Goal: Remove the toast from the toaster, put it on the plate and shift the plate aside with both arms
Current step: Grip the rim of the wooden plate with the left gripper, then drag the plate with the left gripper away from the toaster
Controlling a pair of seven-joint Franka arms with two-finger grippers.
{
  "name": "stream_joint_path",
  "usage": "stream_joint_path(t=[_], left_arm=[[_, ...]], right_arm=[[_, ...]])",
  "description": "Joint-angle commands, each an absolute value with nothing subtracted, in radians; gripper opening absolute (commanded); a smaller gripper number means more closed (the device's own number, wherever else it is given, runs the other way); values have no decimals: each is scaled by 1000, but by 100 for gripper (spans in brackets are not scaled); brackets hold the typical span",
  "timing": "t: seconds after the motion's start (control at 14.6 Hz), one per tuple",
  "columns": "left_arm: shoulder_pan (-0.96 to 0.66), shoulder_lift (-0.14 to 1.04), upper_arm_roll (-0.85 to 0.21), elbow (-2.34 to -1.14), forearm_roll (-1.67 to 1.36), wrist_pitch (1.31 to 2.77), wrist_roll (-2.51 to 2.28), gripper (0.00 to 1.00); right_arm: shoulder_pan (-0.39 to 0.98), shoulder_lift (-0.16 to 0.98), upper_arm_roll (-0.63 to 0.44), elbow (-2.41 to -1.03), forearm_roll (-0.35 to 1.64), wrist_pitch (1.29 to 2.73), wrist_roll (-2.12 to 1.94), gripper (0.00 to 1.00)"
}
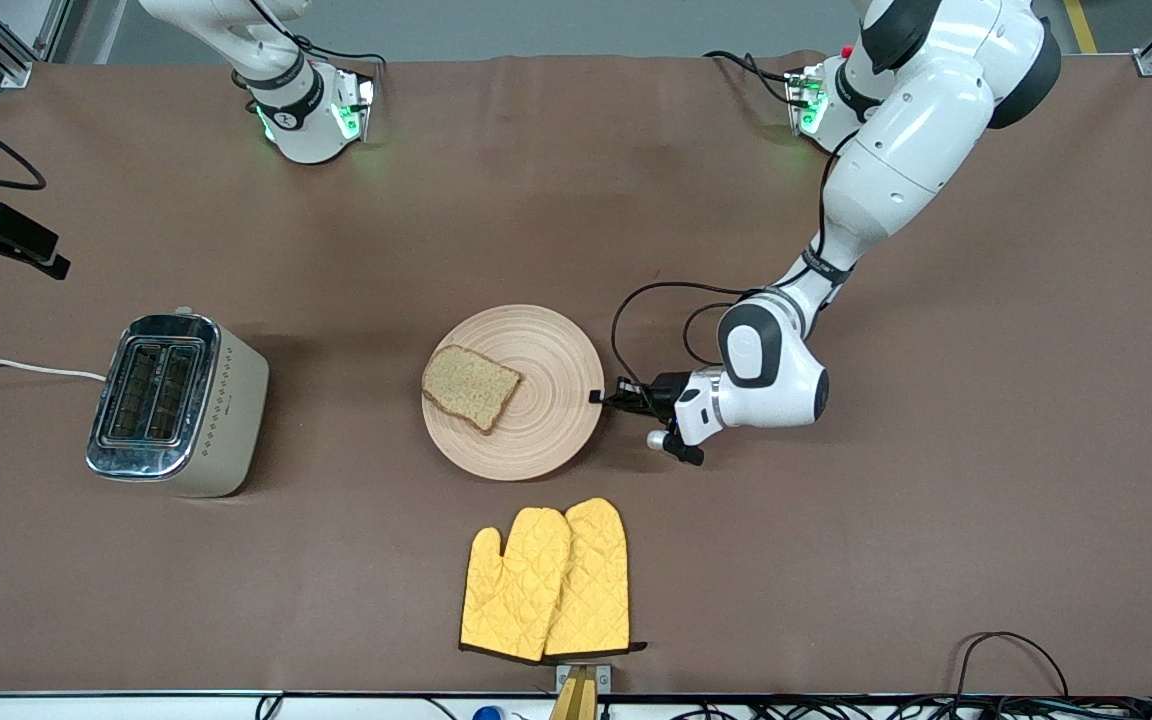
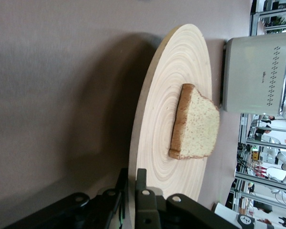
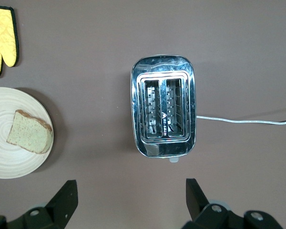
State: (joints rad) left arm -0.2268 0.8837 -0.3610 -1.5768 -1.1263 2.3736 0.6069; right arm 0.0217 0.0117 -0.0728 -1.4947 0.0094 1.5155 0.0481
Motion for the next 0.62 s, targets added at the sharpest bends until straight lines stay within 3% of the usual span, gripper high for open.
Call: stream_joint_path(t=[0.0, 0.27, 0.55], left_arm=[[-203, 810, -360, -1589, -1149, 2369, 586, 0], [-126, 727, -357, -1627, -1137, 2318, 577, 0], [58, 677, -357, -1648, -1014, 2142, 581, 0]], right_arm=[[23, 12, -69, -1496, 3, 1528, 51, 100], [23, 12, -69, -1505, 3, 1529, 51, 100], [23, 12, -69, -1505, 3, 1528, 51, 100]])
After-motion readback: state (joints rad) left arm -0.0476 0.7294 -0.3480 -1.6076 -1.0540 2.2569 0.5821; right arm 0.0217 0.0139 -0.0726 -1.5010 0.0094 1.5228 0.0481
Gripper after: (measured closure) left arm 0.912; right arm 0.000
